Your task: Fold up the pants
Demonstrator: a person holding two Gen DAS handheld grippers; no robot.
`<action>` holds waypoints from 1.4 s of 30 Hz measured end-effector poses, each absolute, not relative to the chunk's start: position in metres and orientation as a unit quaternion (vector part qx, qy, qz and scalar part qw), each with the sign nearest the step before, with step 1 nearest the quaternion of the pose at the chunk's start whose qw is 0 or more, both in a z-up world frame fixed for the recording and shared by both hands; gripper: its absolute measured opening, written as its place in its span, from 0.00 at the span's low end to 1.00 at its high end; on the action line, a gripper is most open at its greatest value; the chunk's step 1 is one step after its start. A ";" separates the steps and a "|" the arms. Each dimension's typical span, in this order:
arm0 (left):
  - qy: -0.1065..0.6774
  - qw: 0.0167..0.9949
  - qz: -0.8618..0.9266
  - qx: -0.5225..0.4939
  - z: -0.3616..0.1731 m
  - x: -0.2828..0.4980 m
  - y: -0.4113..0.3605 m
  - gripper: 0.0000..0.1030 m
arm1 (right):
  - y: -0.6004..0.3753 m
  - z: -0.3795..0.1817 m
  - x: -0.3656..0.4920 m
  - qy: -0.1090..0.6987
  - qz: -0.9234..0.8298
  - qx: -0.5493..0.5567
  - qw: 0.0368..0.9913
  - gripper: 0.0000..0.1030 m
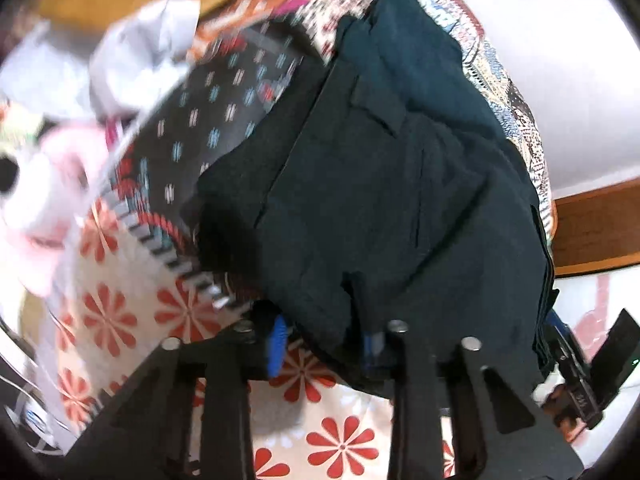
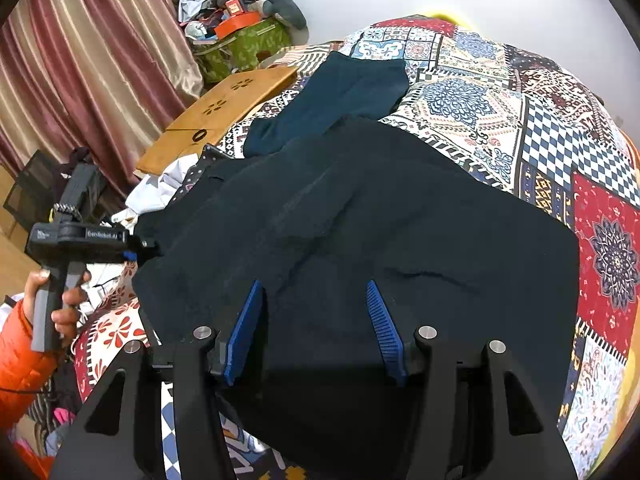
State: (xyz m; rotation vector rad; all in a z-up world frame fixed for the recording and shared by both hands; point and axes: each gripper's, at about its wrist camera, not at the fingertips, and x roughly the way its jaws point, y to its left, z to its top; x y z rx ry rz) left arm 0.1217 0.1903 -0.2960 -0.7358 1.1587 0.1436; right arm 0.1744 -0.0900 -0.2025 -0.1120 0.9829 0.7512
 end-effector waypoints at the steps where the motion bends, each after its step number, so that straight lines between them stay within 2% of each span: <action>1: 0.530 0.784 0.074 -0.316 -0.287 0.126 0.187 0.22 | -0.092 -0.202 0.175 0.461 0.351 -0.051 0.814 0.49; 8: 0.466 0.871 0.084 -0.134 -0.196 0.138 0.144 0.16 | -0.129 -0.187 0.179 0.444 0.318 -0.020 0.837 0.49; 15: 0.390 0.919 0.020 -0.053 -0.113 0.166 0.086 0.16 | -0.219 -0.179 0.190 0.434 0.227 0.047 0.870 0.49; 21: 0.364 0.930 -0.048 -0.023 -0.077 0.194 0.026 0.15 | -0.260 -0.223 0.183 0.483 0.178 0.053 0.856 0.49; 29: 0.363 0.916 -0.172 0.004 -0.082 0.226 -0.083 0.14 | -0.268 -0.239 0.178 0.487 0.183 0.085 0.850 0.49; 35: 0.424 0.867 -0.257 0.042 -0.148 0.222 -0.157 0.14 | -0.272 -0.236 0.169 0.483 0.183 0.081 0.852 0.49; 42: 0.489 0.821 -0.283 0.085 -0.200 0.201 -0.175 0.18 | -0.286 -0.229 0.156 0.482 0.176 0.087 0.854 0.49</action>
